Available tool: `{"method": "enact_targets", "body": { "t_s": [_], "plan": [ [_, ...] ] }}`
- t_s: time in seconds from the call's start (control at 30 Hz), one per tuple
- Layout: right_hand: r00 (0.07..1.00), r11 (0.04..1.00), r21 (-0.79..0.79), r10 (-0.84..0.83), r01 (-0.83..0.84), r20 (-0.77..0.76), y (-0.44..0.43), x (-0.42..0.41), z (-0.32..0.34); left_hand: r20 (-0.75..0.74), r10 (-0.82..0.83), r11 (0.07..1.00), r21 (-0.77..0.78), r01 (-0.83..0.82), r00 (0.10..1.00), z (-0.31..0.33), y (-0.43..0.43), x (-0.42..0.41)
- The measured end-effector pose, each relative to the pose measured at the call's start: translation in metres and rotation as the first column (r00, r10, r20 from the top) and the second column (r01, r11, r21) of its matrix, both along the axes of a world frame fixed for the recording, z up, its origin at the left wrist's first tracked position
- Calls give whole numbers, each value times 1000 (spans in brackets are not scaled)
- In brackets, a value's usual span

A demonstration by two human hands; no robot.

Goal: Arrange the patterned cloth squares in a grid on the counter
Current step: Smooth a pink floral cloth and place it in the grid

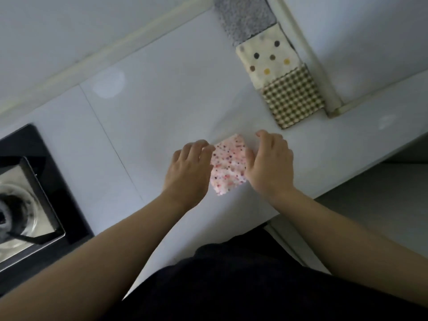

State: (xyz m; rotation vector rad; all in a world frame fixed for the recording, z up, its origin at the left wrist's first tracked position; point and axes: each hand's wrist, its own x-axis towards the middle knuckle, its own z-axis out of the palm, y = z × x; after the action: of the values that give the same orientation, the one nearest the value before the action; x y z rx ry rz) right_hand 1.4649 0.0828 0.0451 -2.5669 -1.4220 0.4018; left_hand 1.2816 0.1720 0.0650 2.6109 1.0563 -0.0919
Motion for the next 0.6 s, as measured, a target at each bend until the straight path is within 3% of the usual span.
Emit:
{"method": "enact_targets", "body": {
  "t_s": [0.1,0.23,0.4,0.6],
  "plan": [
    [991,987,86,134,-132,-11,-8,-10,-2,-12,-263,964,-40,262,965,-4,15,21],
    [948,945,69,317,-319,30,-20,-15,-22,-89,-399,910,-163,382,913,-14,38,42],
    [973,974,36,219,-222,70,-31,12,-33,-62,-589,803,-152,576,806,-16,44,64],
    [983,991,129,18,-42,184,-67,70,-39,-52,-764,645,-59,762,643,-16,31,138]
  ]
}}
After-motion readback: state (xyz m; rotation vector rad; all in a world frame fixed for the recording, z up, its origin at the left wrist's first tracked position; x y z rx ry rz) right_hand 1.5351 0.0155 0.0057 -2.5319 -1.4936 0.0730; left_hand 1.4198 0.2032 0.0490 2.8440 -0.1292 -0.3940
